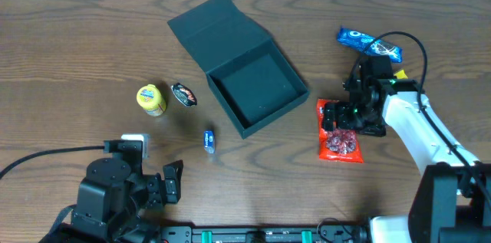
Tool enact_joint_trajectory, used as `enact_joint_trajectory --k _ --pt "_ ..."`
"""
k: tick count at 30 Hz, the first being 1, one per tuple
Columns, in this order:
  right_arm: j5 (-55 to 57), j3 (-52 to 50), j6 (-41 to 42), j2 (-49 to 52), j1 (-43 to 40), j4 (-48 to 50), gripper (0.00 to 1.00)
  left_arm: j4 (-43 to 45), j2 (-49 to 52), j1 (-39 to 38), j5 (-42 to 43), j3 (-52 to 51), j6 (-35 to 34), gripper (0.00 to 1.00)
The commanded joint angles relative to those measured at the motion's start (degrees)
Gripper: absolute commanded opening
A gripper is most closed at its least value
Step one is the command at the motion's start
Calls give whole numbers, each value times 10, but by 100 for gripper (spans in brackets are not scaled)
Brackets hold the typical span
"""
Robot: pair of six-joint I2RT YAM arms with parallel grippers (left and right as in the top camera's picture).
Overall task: Pack container
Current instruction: 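Close the right gripper on the red Hacks bag top and lift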
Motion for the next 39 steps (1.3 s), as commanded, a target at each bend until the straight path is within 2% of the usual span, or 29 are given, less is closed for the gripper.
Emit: enact_joint_trajectory --k 1,17,31,34,37,39 --pt "19 -9 10 -3 -2 0 99 0 1 4 -11 7 -2 95" --pt "19 -57 20 7 -2 82 99 0 1 4 -11 7 -2 95" --pt "19 -88 30 14 -2 105 99 0 1 4 -11 7 -2 95" --pt "20 -88 30 14 -2 105 84 0 1 4 -11 7 -2 96" --pt "20 -88 30 14 -2 105 48 0 1 4 -12 7 -2 95" --pt "20 -88 30 14 -2 105 49 0 1 4 -11 7 -2 95"
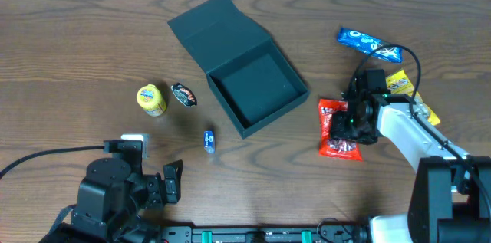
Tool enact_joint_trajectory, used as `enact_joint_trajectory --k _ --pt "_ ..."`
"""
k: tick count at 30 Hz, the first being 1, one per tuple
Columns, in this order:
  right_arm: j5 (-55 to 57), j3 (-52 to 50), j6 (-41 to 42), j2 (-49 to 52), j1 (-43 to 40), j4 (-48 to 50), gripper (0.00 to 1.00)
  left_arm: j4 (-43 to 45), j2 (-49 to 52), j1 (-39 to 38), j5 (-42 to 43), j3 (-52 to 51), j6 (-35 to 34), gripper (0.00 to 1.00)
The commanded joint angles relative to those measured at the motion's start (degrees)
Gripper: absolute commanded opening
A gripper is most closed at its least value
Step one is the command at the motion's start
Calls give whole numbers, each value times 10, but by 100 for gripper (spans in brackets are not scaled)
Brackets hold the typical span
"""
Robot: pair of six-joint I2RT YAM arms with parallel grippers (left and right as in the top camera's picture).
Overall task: Pack container
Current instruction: 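Close the right gripper on the red Hacks bag top and lift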
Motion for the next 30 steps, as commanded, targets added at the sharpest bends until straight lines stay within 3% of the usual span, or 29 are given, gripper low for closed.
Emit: enact_joint_trajectory --k 1,10,24,27,30 --pt "5 -4 3 5 -2 0 48 0 1 4 -11 7 -2 95" --pt "5 -4 3 5 -2 2 46 1 1 4 -11 7 -2 95" --pt "4 -2 38 4 -2 3 14 1 1 4 -11 7 -2 95" --pt "4 7 38 2 -2 -3 2 2 1 4 -12 7 -2 95" --pt "4 25 42 -22 -2 -20 1 2 1 4 -12 7 -2 95"
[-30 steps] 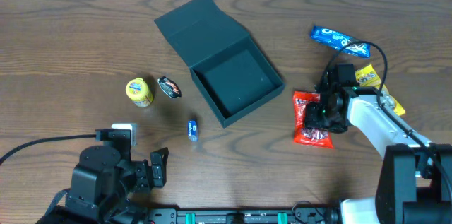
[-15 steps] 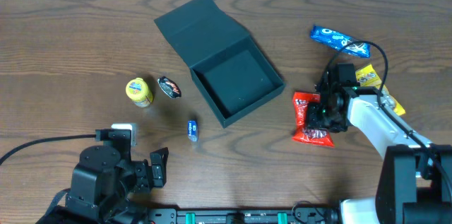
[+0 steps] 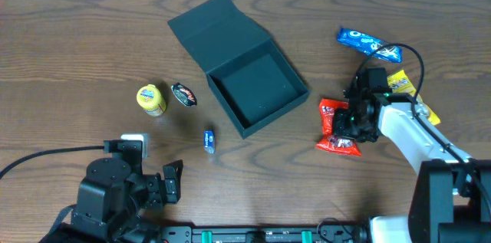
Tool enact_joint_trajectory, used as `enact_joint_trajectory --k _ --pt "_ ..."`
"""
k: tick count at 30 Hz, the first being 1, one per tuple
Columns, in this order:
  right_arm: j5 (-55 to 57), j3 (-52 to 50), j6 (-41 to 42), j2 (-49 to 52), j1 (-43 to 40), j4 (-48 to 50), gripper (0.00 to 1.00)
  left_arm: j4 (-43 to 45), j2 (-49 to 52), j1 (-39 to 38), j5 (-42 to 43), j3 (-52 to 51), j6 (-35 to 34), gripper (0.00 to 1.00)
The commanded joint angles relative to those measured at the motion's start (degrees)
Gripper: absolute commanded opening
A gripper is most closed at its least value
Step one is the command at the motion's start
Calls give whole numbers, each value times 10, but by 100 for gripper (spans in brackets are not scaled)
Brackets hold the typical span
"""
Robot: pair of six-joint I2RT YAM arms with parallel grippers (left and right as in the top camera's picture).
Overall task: Pack container
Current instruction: 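Close the right gripper on the red Hacks bag top and lift, then carry the red bag left and lower it into the black box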
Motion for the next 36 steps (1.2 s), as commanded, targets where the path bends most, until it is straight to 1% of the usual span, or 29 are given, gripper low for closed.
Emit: enact_joint_trajectory --k 1,4,6,10,13,17,19,22,26,28,32,36 --pt "14 20 13 -25 -1 -13 2 2 1 4 -10 6 -2 95" --pt "7 57 12 -81 -1 -47 1 2 1 4 -11 6 -2 95" --pt "-31 95 -10 -129 3 -81 1 2 1 4 -11 6 -2 95" --pt "-71 158 -12 -182 34 -143 1 2 1 4 -11 6 -2 95" --pt "-108 218 -25 -195 94 -191 1 2 1 4 -11 6 -2 95" --pt "-109 264 -31 -184 186 -196 1 3 1 4 -11 5 -2 96" --pt "-110 278 -38 -164 227 -181 1 3 1 4 -10 4 -2 95" --pt "-143 280 -87 -92 263 -137 1 3 1 4 -10 4 -3 95" --pt "-159 303 -108 14 265 -132 1 2 1 4 -10 4 -3 95" --pt "-170 331 -115 69 265 -129 1 2 1 4 -10 4 -2 95" --pt "-180 382 -118 129 265 -124 1 2 1 4 -10 4 -3 95" --pt "-202 421 -145 168 267 -122 1 2 1 4 -10 4 -3 95"
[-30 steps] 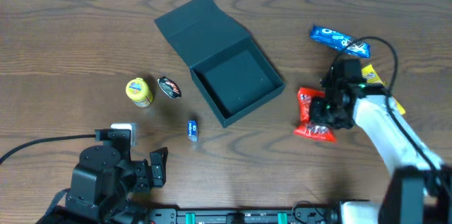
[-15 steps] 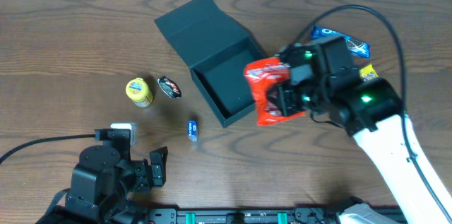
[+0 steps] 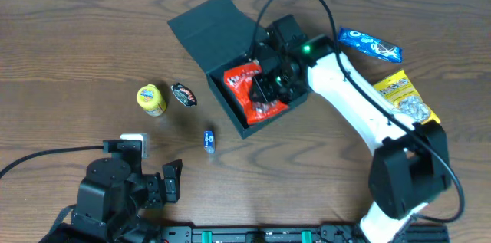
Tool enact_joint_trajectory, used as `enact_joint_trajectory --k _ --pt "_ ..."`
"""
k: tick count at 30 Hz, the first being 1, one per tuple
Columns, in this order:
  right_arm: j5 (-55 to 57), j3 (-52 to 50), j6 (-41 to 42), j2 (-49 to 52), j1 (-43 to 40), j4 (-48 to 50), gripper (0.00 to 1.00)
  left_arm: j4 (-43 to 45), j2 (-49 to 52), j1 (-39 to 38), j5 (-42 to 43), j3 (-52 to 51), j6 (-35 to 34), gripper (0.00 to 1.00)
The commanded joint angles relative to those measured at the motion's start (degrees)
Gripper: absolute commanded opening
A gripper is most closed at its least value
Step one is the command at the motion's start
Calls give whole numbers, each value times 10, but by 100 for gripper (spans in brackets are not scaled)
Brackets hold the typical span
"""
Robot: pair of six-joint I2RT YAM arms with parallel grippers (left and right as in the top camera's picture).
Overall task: Pack container
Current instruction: 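Carry the red bag left and lower it into the black box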
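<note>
A dark box (image 3: 222, 99) with its lid (image 3: 217, 27) folded back lies open mid-table. A red snack bag (image 3: 249, 90) sits tilted inside it, and my right gripper (image 3: 268, 90) is over the box, shut on the bag's right end. My left gripper (image 3: 170, 179) rests at the near left edge, away from every item; its fingers look parted. On the table lie a yellow jar (image 3: 151, 99), a small dark round tin (image 3: 184, 94), a little blue packet (image 3: 209, 140), a blue wrapped bar (image 3: 369, 44) and a yellow snack bag (image 3: 405, 97).
The right arm (image 3: 360, 105) stretches diagonally from the near right corner across to the box. The blue bar and yellow bag lie just right of that arm. The left arm's base (image 3: 107, 193) fills the near left corner.
My right gripper has moved from the table's right side to over the open box, bringing the red bag with it. The bag now lies partly in the box. The yellow bag is uncovered.
My right gripper first stood over the red bag lying flat at the right of the box. Then it closed on the bag, whose edge lifted and crumpled. Now the bag is in the box with the gripper on it. The left arm stayed still.
</note>
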Motion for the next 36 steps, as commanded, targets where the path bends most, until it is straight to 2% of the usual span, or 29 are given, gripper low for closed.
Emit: enact_joint_trajectory --k 1,10,15,34,35,36 --pt "-33 31 -35 11 7 3 1 1 1 4 -6 4 -2 95" --pt "37 31 -54 52 48 9 1 2 1 4 -6 4 -2 95" --pt "111 31 -32 71 54 23 1 2 1 4 -6 4 -2 95" --pt "110 30 -4 106 72 53 1 2 1 4 -6 3 -2 95" --pt "109 30 -4 106 73 57 2 2 1 4 -6 3 -2 95" --pt "109 30 -4 106 73 59 7 2 1 4 -6 3 -2 95"
